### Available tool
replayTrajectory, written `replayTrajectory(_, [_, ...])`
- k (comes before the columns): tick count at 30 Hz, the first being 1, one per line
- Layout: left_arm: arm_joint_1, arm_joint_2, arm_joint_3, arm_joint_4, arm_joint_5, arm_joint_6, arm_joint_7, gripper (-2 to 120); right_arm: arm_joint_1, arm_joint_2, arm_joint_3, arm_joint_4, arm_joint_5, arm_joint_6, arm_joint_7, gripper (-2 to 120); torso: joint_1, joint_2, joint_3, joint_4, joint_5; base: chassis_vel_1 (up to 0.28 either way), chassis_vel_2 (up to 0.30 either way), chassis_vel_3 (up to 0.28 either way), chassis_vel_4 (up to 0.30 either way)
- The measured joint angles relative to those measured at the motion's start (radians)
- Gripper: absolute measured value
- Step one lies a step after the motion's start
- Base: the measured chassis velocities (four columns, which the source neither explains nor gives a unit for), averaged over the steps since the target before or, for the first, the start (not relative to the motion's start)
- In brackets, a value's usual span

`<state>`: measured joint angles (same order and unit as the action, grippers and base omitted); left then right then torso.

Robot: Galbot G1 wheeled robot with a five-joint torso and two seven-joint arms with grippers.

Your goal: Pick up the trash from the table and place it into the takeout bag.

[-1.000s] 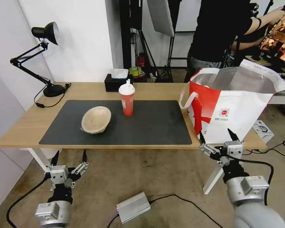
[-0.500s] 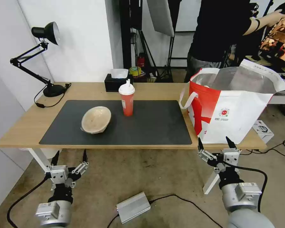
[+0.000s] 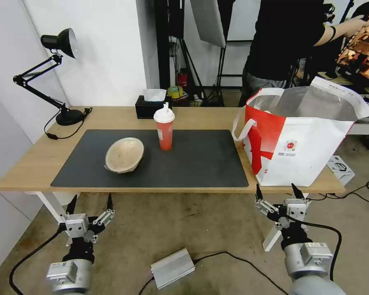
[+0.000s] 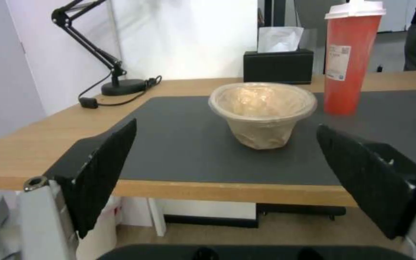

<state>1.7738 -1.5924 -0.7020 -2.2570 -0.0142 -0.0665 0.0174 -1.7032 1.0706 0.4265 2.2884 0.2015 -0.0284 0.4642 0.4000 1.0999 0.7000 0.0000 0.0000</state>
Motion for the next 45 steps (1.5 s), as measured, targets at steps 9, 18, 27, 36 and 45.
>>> replayTrajectory(9, [0.001, 0.0, 0.002, 0.001, -0.001, 0.0, 0.0, 100, 0.007, 0.043, 0.022, -0.012, -0.03, 0.015, -0.002, 100, 0.0, 0.0, 0.0, 0.0, 0.0, 0.0, 0.0, 0.0, 0.0])
replayTrajectory(18, [0.002, 0.001, 0.001, 0.003, -0.001, -0.002, 0.0, 100, 0.016, 0.071, 0.037, -0.025, -0.038, 0.029, -0.002, 100, 0.0, 0.0, 0.0, 0.0, 0.0, 0.0, 0.0, 0.0, 0.0])
replayTrajectory(27, [0.002, 0.001, 0.004, 0.001, -0.001, -0.003, 0.0, 100, 0.015, 0.078, 0.066, -0.029, -0.049, 0.028, -0.021, 100, 0.0, 0.0, 0.0, 0.0, 0.0, 0.0, 0.0, 0.0, 0.0])
replayTrajectory(36, [0.003, 0.0, 0.004, 0.001, -0.001, -0.006, 0.0, 100, 0.007, 0.101, 0.12, -0.049, -0.069, 0.083, -0.22, 100, 0.0, 0.0, 0.0, 0.0, 0.0, 0.0, 0.0, 0.0, 0.0])
replayTrajectory(45, [0.004, 0.001, 0.003, 0.006, -0.003, -0.015, 0.0, 100, 0.01, 0.109, 0.162, -0.073, -0.072, 0.102, -0.396, 100, 0.0, 0.0, 0.0, 0.0, 0.0001, 0.0, 0.0, 0.0, 0.0])
